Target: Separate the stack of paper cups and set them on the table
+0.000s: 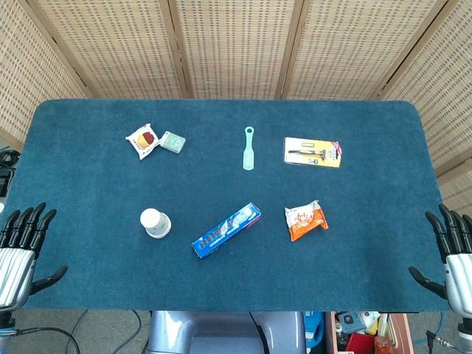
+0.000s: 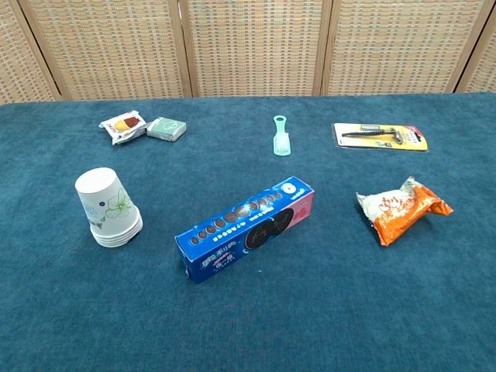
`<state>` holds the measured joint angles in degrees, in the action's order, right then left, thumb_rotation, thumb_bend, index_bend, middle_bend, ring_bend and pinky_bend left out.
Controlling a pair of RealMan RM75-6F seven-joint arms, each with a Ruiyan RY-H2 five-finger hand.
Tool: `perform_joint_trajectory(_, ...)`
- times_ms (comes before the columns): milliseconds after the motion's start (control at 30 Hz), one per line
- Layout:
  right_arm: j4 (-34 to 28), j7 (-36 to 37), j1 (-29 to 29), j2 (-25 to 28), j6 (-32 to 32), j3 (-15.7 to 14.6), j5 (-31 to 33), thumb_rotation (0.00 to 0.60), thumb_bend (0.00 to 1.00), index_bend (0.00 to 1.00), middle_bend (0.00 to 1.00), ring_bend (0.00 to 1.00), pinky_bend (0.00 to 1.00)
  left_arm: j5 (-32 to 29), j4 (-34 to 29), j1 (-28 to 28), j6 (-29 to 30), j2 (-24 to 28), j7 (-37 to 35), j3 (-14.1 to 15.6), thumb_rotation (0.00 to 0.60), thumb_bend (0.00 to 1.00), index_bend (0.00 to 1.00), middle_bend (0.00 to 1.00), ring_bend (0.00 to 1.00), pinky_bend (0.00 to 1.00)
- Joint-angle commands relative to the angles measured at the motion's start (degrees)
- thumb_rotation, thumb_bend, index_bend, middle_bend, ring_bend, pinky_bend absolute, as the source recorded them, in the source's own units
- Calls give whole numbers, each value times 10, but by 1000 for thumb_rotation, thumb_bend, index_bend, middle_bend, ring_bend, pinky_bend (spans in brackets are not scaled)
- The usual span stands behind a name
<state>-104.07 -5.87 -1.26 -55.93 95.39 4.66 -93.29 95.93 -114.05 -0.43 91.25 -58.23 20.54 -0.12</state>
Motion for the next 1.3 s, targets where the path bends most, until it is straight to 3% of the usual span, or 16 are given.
perform_joint_trajectory(33, -1, 2, 0, 1, 1, 1, 1, 600, 0, 0, 0, 0, 0, -1, 0, 0, -2, 1, 0, 1, 600, 158, 0, 0, 0, 0)
perform_joint_trajectory(233, 0, 3, 1, 0, -1, 3, 8, 600, 0, 0, 0, 0, 0, -19, 0, -19, -36, 5, 0, -6, 600, 161, 0, 0, 0, 6)
perform_joint_trajectory(367, 2, -2, 6, -4, -13, 4, 17, 600, 0, 0, 0, 0, 0, -51, 35, -76, -99, -12, -14, -44, 600, 161, 0, 0, 49, 169)
perform_joint_trajectory(433, 0, -4, 7, -4, -13, 5, 17, 600, 0, 0, 0, 0, 0, -63, 57, -112, -146, -19, -40, -59, 600, 162, 0, 8, 92, 179)
perform_joint_trajectory(600, 0, -7, 10, -7, -22, 6, 25, 600, 0, 0, 0, 0, 0, -86, 127, -208, -273, -46, -71, -82, 600, 162, 38, 186, 255, 282)
perform_joint_trajectory(733, 7, -7, 14, -10, -32, 6, 35, 600, 0, 0, 0, 0, 0, -99, 156, -246, -322, -69, -39, -81, 600, 162, 109, 220, 285, 301)
perform_joint_trajectory(867, 7, -6, 16, -10, -35, 8, 40, 600, 0, 0, 0, 0, 0, -124, 178, -269, -351, -97, -26, -78, 600, 162, 163, 253, 316, 324)
perform_joint_trajectory(1300, 8, 5, 16, -7, -37, 8, 49, 600, 0, 0, 0, 0, 0, -152, 218, -295, -350, -149, 12, -71, 600, 162, 225, 273, 335, 332)
